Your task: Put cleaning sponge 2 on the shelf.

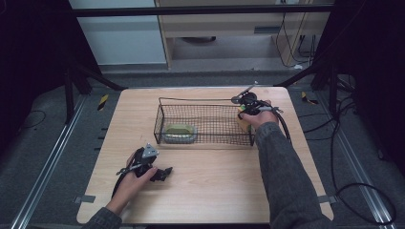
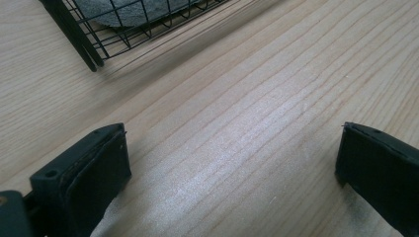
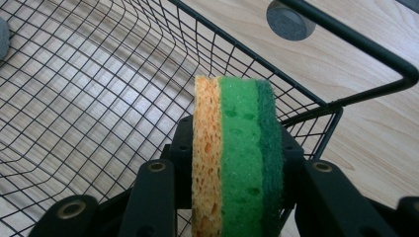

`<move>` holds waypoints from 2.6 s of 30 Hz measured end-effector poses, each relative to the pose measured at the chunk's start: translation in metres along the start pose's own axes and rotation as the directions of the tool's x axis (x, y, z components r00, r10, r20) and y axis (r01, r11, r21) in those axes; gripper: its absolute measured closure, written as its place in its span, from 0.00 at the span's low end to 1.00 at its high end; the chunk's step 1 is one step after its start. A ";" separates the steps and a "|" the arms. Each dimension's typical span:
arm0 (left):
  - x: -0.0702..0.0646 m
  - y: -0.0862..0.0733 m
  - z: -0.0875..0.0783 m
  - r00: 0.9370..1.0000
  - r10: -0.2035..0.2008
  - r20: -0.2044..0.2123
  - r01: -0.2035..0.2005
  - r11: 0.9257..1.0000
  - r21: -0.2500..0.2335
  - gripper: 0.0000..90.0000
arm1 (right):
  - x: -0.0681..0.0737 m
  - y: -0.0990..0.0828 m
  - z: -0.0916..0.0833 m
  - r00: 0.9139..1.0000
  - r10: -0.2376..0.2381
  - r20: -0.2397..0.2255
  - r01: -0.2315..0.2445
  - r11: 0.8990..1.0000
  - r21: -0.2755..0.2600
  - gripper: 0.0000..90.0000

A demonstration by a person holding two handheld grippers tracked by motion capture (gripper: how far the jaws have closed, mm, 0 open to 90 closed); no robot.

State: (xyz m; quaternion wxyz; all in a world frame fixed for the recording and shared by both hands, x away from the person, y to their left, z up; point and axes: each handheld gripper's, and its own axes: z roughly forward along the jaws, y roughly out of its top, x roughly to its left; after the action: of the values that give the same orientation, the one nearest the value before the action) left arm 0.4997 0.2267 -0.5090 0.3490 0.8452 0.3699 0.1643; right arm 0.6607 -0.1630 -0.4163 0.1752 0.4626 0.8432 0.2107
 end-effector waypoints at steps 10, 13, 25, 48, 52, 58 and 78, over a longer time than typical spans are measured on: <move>0.000 0.000 0.000 1.000 0.000 0.000 0.000 1.000 0.000 0.00 | 0.002 -0.001 0.005 1.000 0.004 0.005 -0.004 1.000 0.009 0.71; 0.000 0.000 0.000 1.000 0.000 0.000 0.000 1.000 0.000 0.00 | 0.003 0.000 0.005 1.000 0.003 0.010 -0.003 1.000 0.012 0.70; 0.000 0.000 0.000 1.000 0.000 0.000 0.000 1.000 0.000 0.00 | 0.011 0.003 0.008 1.000 -0.001 0.013 0.001 1.000 0.018 0.63; 0.000 0.000 0.000 1.000 0.009 0.002 -0.009 1.000 0.006 0.00 | 0.022 -0.001 -0.009 1.000 -0.014 -0.009 0.014 1.000 0.004 0.61; 0.000 0.000 0.000 1.000 0.009 0.002 -0.009 1.000 0.006 0.00 | 0.025 -0.001 -0.013 1.000 -0.003 -0.012 0.003 1.000 0.002 0.60; 0.000 0.001 0.000 1.000 0.006 0.003 -0.006 1.000 0.003 0.00 | 0.032 0.000 -0.013 1.000 -0.020 -0.020 0.020 1.000 0.000 0.60; 0.000 0.001 0.001 1.000 0.010 0.005 -0.010 1.000 0.005 0.00 | 0.037 -0.004 -0.023 0.999 -0.009 -0.043 0.009 1.000 -0.014 0.55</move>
State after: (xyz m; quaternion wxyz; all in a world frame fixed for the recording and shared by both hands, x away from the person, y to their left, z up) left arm 0.5005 0.2262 -0.5088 0.3472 0.8482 0.3652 0.1631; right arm 0.6278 -0.1378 -0.4028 0.1612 0.4529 0.8473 0.2257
